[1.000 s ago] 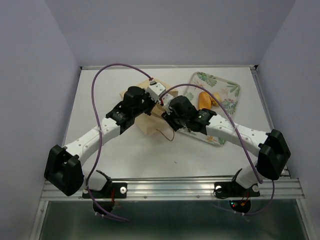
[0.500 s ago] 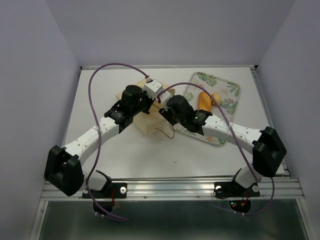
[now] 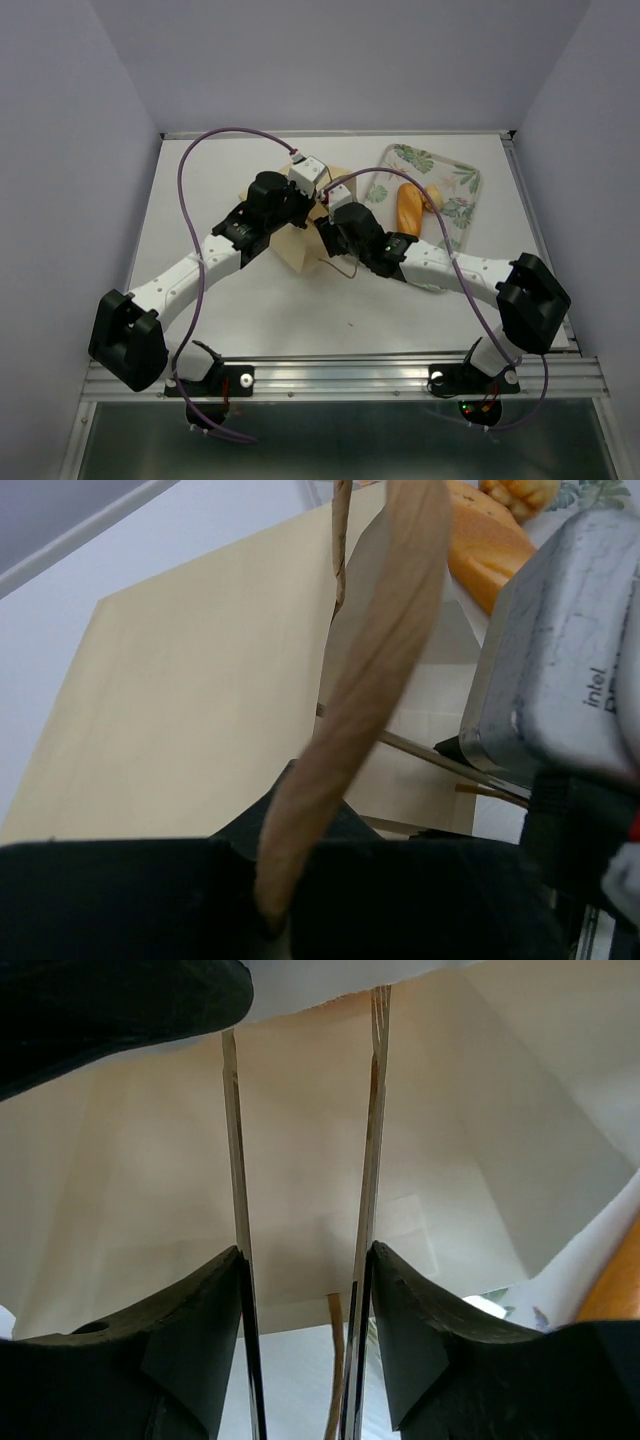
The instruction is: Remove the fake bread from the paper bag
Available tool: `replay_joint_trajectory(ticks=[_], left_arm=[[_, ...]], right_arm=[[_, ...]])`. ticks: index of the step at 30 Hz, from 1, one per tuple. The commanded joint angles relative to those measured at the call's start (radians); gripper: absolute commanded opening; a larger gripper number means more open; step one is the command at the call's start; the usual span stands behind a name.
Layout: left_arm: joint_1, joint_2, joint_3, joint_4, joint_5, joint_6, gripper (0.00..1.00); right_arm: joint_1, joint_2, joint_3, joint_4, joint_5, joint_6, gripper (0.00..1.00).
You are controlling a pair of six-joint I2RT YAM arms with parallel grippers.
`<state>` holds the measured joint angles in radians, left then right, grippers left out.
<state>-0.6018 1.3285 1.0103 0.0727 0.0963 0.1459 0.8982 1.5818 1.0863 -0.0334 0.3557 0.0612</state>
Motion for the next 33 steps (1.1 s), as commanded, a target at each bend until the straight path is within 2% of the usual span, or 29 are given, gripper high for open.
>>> replay_joint_trajectory(ticks=[1,5,8,13,25,33], left_arm=[[-0.009,-0.005,0.03,0.096,0.002,-0.075,0.0],[-0.009,-0.009,0.022,0.105,0.006,-0.085,0.0],[-0.009,0.0,0.021,0.107,-0.021,-0.098,0.0],[-0.009,0.015,0.008,0.124,0.0,-0.12,0.0],[-0.009,0.006,-0.073,0.229,0.088,-0.132,0.0],[-0.009,-0.003,-0.107,0.282,0.138,-0.14,0.0]], right_arm=[[0.005,-0.006,-0.017,0.087,0.034,0.158,0.57],[0.005,-0.013,-0.031,0.083,0.072,0.238,0.57],[-0.019,-0.031,-0.077,0.07,0.051,0.362,0.57],[-0.07,-0.062,-0.111,0.075,-0.16,0.508,0.57],[-0.183,0.009,-0.098,0.177,-0.472,0.67,0.53],[-0.217,0.035,-0.1,0.193,-0.451,0.811,0.54]])
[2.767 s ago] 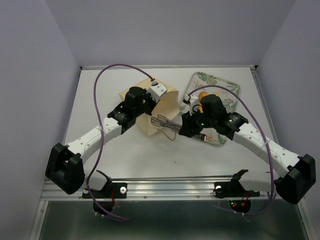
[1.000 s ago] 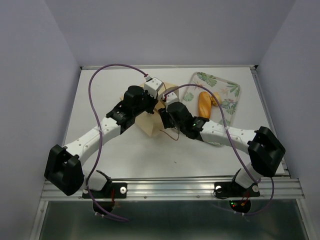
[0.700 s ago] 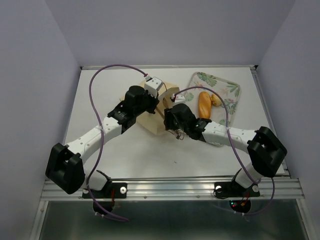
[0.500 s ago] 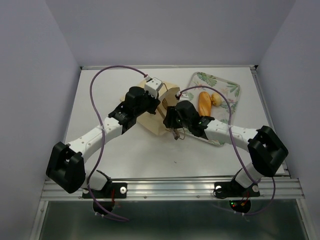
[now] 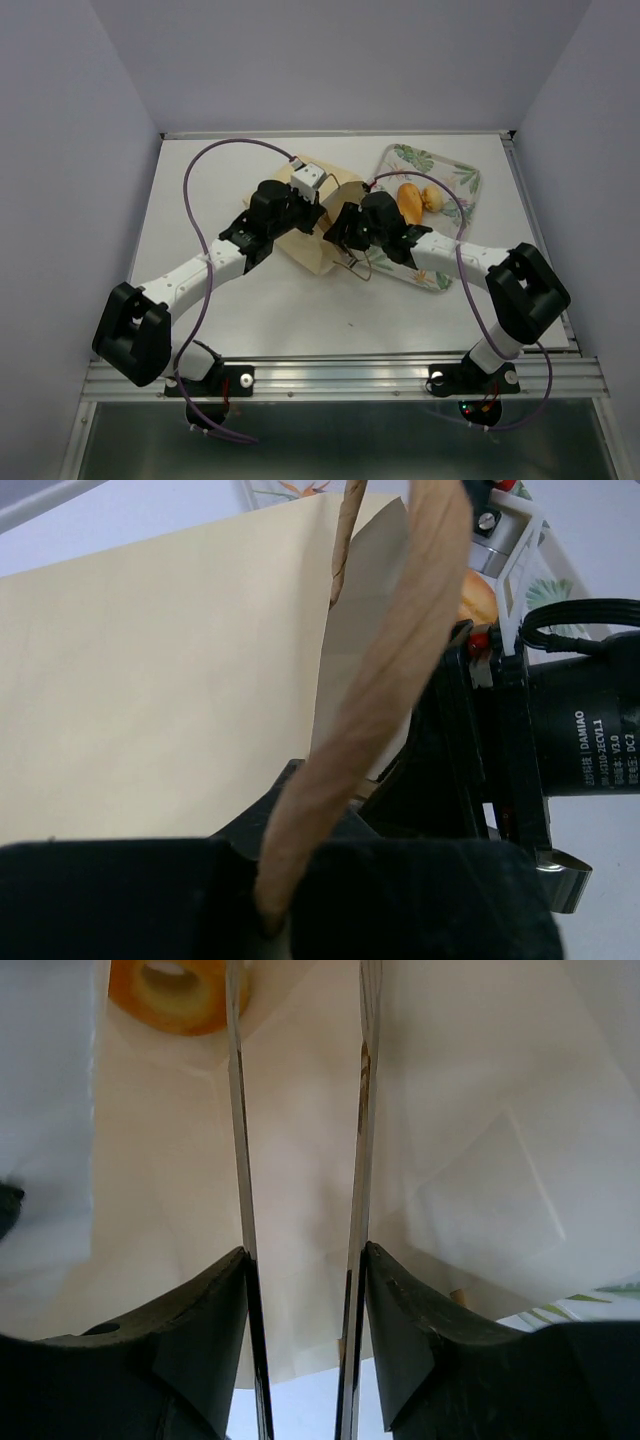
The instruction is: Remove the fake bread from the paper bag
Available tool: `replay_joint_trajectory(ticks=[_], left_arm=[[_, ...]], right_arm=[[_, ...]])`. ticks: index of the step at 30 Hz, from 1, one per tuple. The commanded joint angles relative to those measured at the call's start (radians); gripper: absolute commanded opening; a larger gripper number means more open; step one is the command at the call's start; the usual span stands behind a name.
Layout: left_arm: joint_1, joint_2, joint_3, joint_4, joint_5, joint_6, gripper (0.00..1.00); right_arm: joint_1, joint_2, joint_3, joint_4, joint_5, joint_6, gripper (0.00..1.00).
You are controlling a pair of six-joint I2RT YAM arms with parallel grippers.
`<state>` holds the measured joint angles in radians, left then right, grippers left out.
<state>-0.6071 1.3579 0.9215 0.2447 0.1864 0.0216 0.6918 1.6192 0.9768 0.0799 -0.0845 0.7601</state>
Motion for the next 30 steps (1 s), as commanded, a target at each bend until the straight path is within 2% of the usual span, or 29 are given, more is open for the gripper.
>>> replay_joint_trajectory(ticks=[1,15,24,30], left_arm=[[-0.003,-0.033,-0.018,0.11,0.054,-0.015,0.0],[-0.003,-0.025,-0.033,0.134,0.165,-0.028,0.0],[-0.003,-0.06,-0.029,0.114,0.044,0.005,0.0],[-0.003,-0.046,0.002,0.088,0.068,0.023,0.0]], right_arm=[[-0.021,-0.001,0.007,0.086,-0.011,0.136,0.54],[-0.049,0.079,0.03,0.222,-0.112,0.312,0.54],[-0.097,0.033,-0.111,0.398,-0.204,0.387,0.53],[-0.117,0.048,-0.181,0.529,-0.296,0.421,0.53]])
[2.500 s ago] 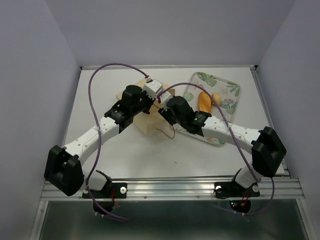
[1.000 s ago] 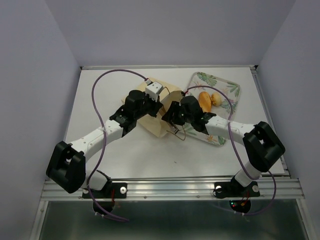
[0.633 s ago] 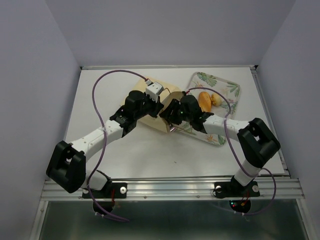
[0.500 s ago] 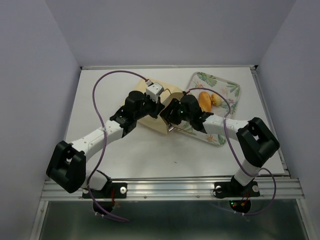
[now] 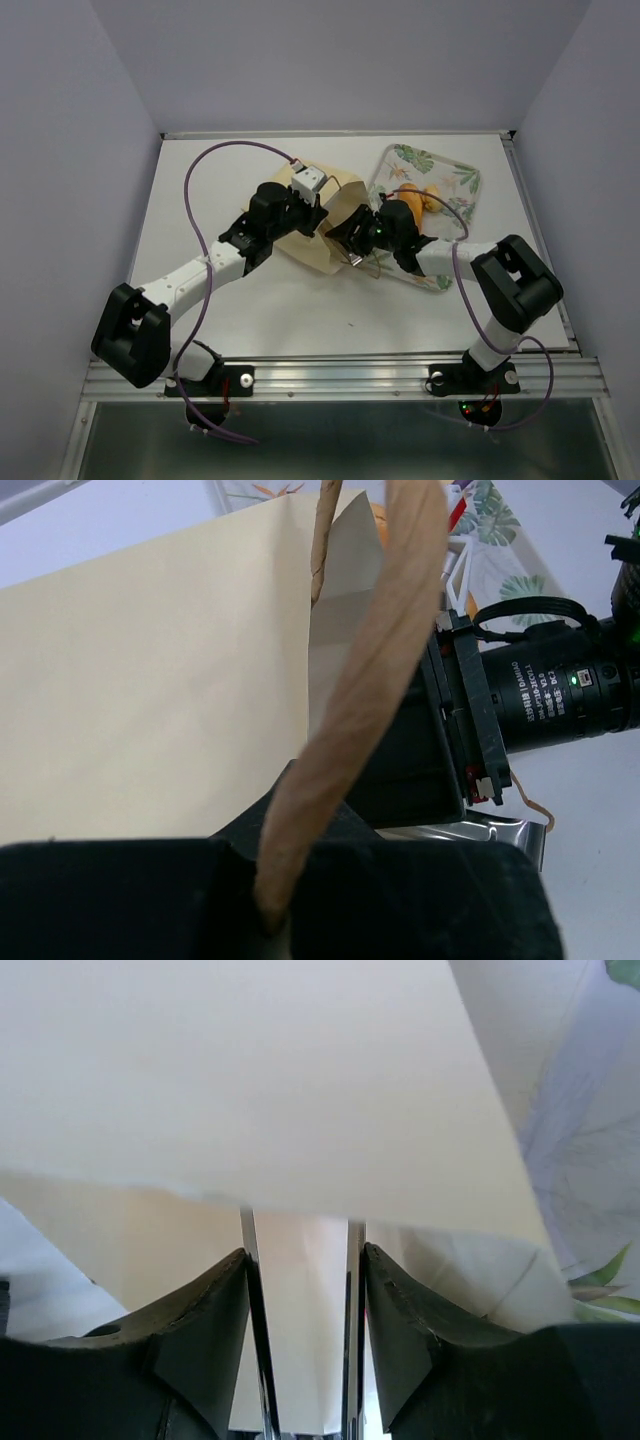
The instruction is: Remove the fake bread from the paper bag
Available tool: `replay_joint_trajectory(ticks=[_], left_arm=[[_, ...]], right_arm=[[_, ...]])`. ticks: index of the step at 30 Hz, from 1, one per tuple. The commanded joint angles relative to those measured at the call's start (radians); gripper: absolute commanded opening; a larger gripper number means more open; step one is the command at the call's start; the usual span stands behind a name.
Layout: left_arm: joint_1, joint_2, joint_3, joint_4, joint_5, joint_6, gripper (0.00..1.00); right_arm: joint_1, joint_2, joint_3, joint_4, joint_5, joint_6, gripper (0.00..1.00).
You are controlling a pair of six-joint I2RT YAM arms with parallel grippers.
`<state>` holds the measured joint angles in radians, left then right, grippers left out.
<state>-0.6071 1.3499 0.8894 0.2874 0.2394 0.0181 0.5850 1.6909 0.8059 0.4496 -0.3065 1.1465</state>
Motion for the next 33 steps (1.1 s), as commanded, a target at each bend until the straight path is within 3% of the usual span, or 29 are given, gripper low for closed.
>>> replay_joint_trajectory(ticks=[1,16,33], left_arm=[[-0.003,-0.04,0.033,0.039,0.026,0.029,0.0],[-0.003,-0.094,0.01,0.001,0.083,0.066,0.0],[-0.003,-0.094,-0.017,-0.007,0.155,0.029,0.0]], right_arm=[[-0.01,-0.019,-0.011,0.188,-0.092,0.038,0.53],[-0.019,0.064,0.03,0.212,-0.132,0.147,0.54],[-0.019,0.068,0.075,0.172,0.017,0.202,0.56]])
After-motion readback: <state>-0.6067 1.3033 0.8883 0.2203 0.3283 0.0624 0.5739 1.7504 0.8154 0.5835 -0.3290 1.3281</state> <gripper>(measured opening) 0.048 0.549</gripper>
